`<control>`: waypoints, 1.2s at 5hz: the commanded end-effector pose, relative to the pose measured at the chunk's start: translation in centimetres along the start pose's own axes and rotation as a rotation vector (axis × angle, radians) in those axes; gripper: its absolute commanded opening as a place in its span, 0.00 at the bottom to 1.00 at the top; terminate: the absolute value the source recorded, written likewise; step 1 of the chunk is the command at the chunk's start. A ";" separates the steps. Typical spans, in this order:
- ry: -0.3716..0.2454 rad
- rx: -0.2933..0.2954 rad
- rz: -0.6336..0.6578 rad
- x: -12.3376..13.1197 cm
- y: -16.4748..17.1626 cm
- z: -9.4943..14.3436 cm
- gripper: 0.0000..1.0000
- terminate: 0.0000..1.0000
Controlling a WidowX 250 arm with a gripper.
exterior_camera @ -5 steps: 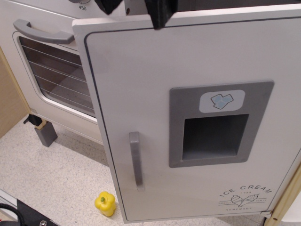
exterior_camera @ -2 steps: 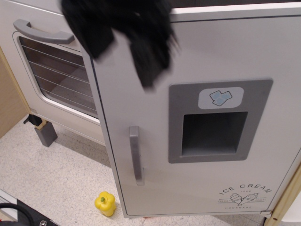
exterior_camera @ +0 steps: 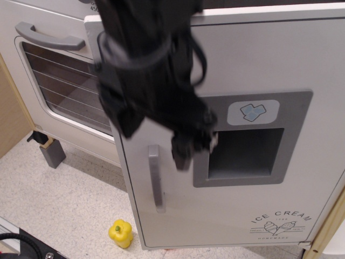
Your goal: Close fridge
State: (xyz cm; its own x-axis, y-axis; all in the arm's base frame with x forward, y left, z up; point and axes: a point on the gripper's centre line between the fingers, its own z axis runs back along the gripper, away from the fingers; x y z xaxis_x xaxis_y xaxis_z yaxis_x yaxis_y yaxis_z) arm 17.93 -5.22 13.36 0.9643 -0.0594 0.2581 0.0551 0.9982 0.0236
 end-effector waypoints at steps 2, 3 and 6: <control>-0.128 -0.034 0.185 5.6 2.9 -2.8 1.00 0.00; -0.182 -0.042 0.214 6.8 3.6 -2.9 1.00 0.00; -0.335 -0.096 0.286 11.0 6.1 -3.3 1.00 0.00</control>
State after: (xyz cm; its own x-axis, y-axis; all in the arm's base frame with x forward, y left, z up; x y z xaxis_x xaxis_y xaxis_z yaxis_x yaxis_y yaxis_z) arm 29.76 -0.47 11.87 0.8303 0.2363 0.5047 -0.1681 0.9697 -0.1775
